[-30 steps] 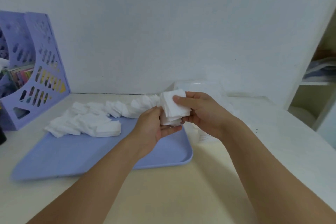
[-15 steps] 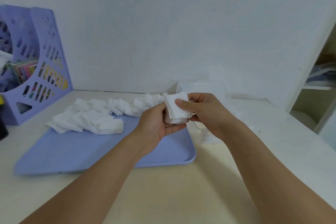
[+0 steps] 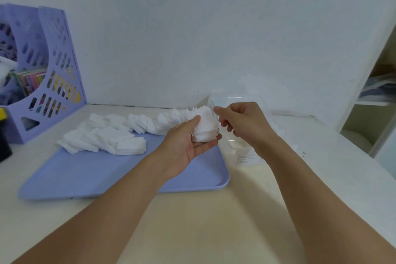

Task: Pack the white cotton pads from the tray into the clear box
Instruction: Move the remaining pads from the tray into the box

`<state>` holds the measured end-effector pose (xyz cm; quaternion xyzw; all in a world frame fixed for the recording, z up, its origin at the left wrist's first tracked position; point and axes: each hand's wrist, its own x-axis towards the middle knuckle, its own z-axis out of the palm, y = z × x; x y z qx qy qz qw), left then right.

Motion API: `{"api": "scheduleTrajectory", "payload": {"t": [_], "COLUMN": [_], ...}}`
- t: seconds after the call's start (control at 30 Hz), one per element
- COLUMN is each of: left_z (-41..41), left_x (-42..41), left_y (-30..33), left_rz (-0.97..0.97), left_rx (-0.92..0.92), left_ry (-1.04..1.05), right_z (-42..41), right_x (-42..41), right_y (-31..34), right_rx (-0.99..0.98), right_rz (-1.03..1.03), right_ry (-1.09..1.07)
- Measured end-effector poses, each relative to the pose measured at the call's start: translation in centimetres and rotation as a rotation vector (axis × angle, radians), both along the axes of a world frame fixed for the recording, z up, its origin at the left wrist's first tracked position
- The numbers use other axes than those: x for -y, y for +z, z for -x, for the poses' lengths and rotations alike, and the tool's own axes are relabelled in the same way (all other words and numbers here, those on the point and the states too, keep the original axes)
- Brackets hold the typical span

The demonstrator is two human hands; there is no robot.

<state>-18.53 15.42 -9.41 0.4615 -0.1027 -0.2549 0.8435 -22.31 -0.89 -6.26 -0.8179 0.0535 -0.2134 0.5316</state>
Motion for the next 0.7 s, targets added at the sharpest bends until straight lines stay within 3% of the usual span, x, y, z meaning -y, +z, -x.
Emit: {"api": "scheduleTrajectory", "payload": {"t": [0.27,0.7], "left_z": [-0.2,-0.8], "left_x": [0.1,0.3], "left_y": [-0.6,-0.7], "left_rz": [-0.017,0.073], "left_rx": [0.091,-0.098], "left_ry": [0.021,0.020], "right_z": [0.1,-0.4], "right_x": [-0.8,-1.5], "right_y": [-0.4,-1.0], "right_rx": [0.055,0.166], "right_rz": [0.152,0.462], "right_ry": [-0.037,-0.189]}}
